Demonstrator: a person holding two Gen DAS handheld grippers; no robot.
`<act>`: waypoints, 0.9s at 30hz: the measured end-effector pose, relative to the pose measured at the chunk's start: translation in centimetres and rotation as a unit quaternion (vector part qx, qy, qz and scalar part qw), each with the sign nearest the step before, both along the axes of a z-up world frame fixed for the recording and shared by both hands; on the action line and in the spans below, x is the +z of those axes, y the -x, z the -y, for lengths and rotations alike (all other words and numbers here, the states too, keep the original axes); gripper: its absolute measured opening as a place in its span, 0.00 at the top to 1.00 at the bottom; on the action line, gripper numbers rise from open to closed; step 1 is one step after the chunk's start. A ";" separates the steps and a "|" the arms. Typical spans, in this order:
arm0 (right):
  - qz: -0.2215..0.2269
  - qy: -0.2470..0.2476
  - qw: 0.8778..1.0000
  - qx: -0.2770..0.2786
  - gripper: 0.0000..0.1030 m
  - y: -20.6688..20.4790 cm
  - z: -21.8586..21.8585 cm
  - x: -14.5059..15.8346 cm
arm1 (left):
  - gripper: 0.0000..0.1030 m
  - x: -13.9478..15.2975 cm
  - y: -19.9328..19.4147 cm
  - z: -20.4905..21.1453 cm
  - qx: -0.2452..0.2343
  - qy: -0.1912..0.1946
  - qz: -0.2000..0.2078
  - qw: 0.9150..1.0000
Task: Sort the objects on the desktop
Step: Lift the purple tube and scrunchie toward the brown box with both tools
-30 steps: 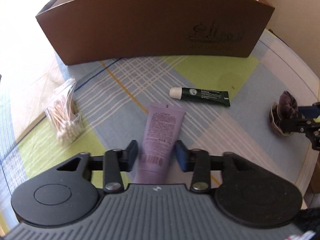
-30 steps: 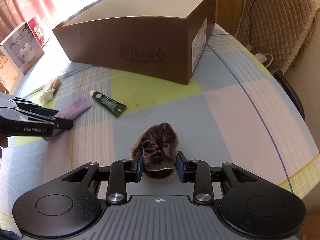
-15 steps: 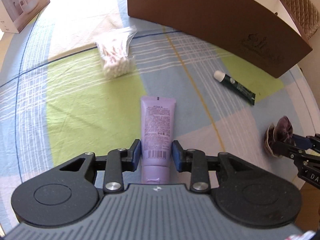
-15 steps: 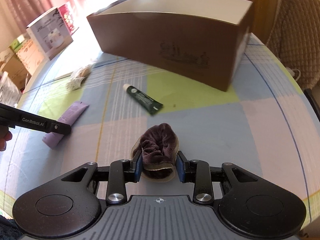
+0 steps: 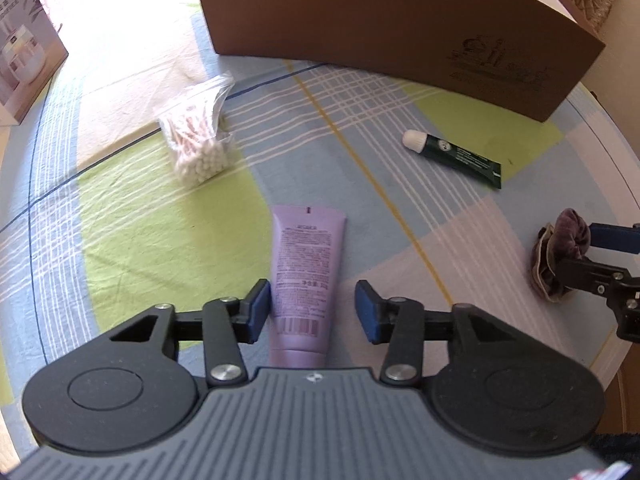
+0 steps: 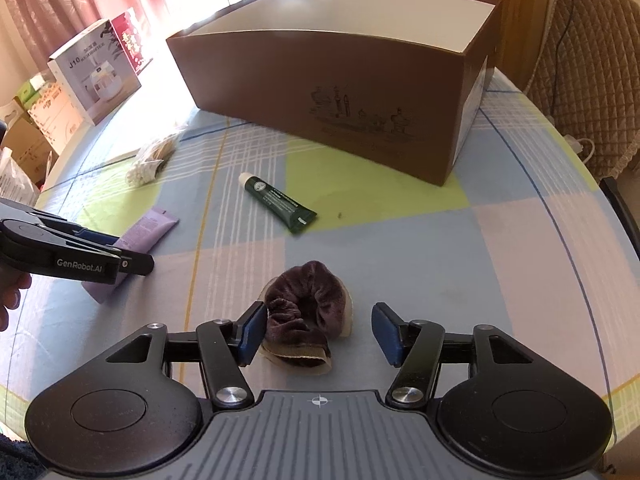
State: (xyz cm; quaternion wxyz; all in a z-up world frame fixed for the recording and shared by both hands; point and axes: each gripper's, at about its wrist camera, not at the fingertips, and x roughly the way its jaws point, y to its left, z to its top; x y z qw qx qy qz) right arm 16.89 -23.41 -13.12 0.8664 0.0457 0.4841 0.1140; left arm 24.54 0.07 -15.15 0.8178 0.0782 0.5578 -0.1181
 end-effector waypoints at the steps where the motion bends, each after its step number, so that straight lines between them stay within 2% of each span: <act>1: 0.000 0.000 1.000 0.001 0.45 0.0 0.0 0.0 | 0.68 0.0 0.0 0.1 -0.002 0.000 0.001 1.000; 2: 0.001 0.000 1.000 0.002 0.45 0.0 -0.1 0.0 | 0.71 0.0 0.0 0.3 -0.004 0.000 0.001 1.000; 22: -0.001 0.023 0.999 0.029 0.44 -0.5 -2.0 -1.5 | 0.72 0.5 1.2 -0.5 0.011 0.018 -0.004 1.000; 23: 0.000 0.025 0.999 0.030 0.46 -0.5 -2.0 -1.5 | 0.72 0.5 1.3 -0.4 0.012 0.018 -0.004 1.000; 25: 0.001 0.030 0.999 0.035 0.56 -0.6 -2.2 -1.6 | 0.72 0.7 1.4 -0.4 0.013 0.018 -0.003 1.000; 27: 0.000 0.030 0.999 0.037 0.60 -0.6 -2.2 -1.7 | 0.72 0.7 1.4 -0.3 0.015 0.018 -0.002 1.000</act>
